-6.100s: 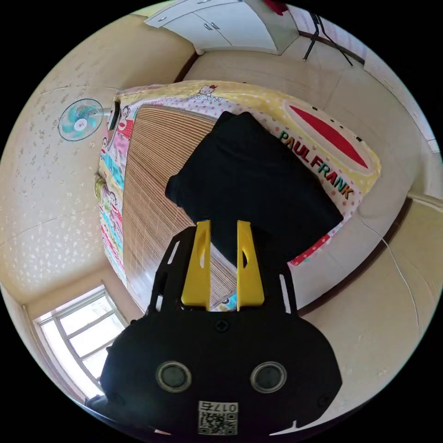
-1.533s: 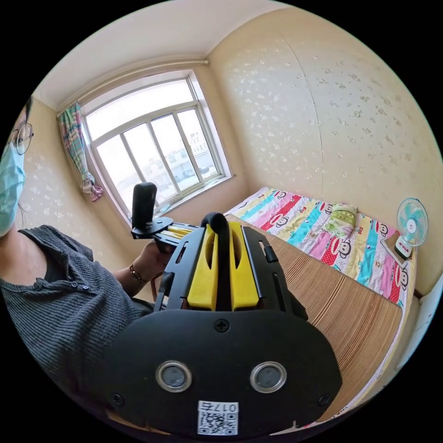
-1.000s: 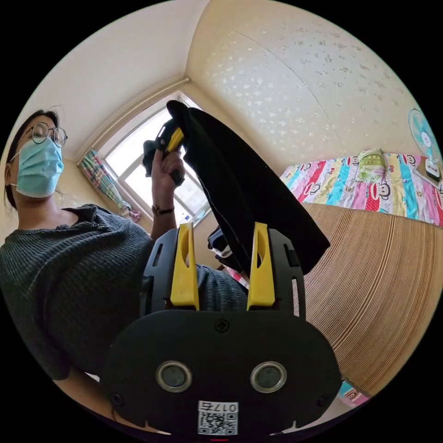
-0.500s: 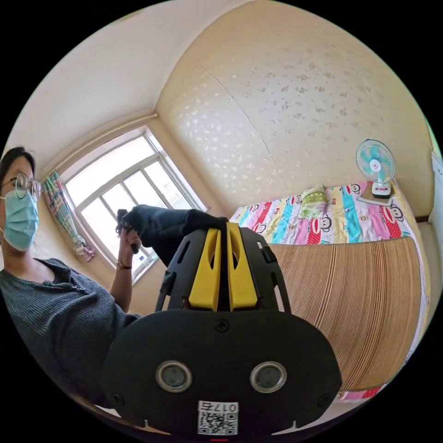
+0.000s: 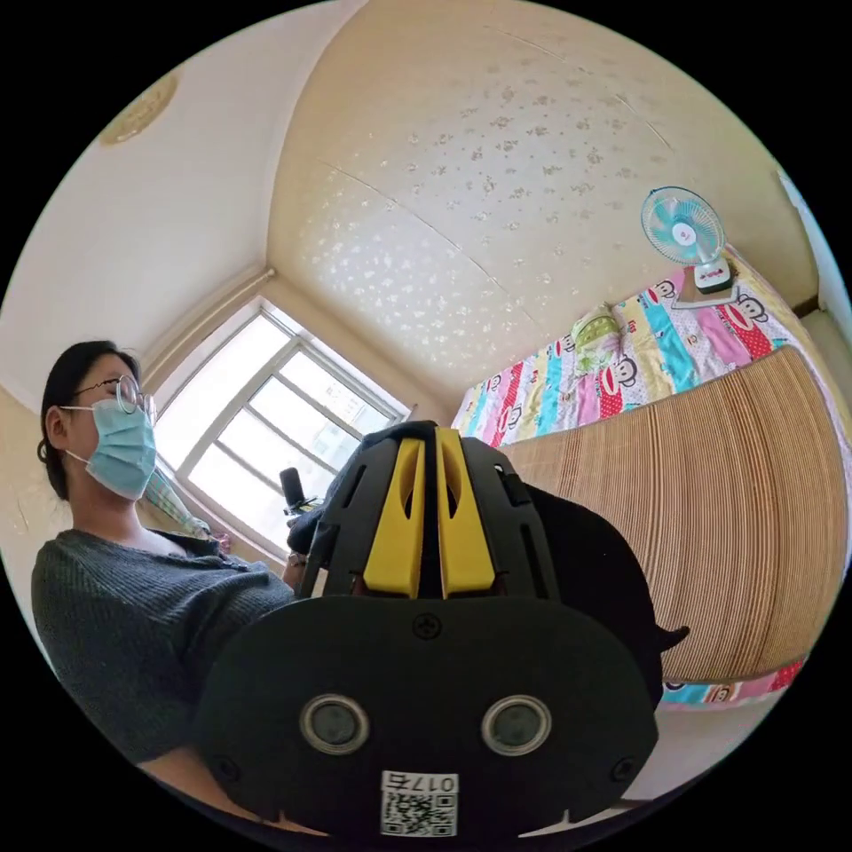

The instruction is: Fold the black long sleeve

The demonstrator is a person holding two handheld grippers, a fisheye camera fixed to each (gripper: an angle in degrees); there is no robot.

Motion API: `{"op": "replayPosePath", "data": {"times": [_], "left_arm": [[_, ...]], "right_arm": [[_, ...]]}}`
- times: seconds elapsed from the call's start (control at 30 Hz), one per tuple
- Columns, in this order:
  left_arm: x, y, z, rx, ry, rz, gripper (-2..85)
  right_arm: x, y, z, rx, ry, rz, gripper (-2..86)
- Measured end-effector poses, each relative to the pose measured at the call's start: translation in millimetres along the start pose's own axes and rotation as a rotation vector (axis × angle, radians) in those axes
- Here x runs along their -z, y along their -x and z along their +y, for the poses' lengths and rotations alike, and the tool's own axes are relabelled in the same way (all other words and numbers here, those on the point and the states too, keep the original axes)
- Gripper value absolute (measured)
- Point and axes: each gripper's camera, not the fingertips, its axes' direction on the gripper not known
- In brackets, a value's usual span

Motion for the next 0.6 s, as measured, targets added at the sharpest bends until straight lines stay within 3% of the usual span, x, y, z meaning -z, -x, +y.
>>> {"op": "replayPosePath", "data": {"times": [0.17,0.23,0.3,0.37,0.47,0.6], "left_arm": [[-56.3,200.5,-64.9,0.234,0.276,-0.25,1.2],[-74.3,308.1,-66.8,0.469,0.255,-0.237,2.1],[-80.5,422.8,-33.1,0.811,0.173,-0.383,4.0],[-76.4,464.5,11.9,1.048,0.099,-0.519,5.5],[-94.5,480.1,78.8,1.123,-0.017,-0.463,6.4],[-178.1,452.6,172.8,1.138,0.202,-0.472,6.8]], "right_arm": [[-147.6,-95.8,-141.3,-0.08,0.272,0.363,4.2],[-216.4,-146.4,-178.2,-0.095,0.384,0.44,4.7],[-272.2,-199.9,-199.3,-0.163,0.495,0.509,5.6],[-317.4,-254.6,-202.2,-0.248,0.631,0.575,8.5],[-346.4,-292.0,-180.8,-0.23,0.746,0.614,10.7],[-363.9,-332.9,-130.4,-0.263,0.925,0.66,13.2]]}}
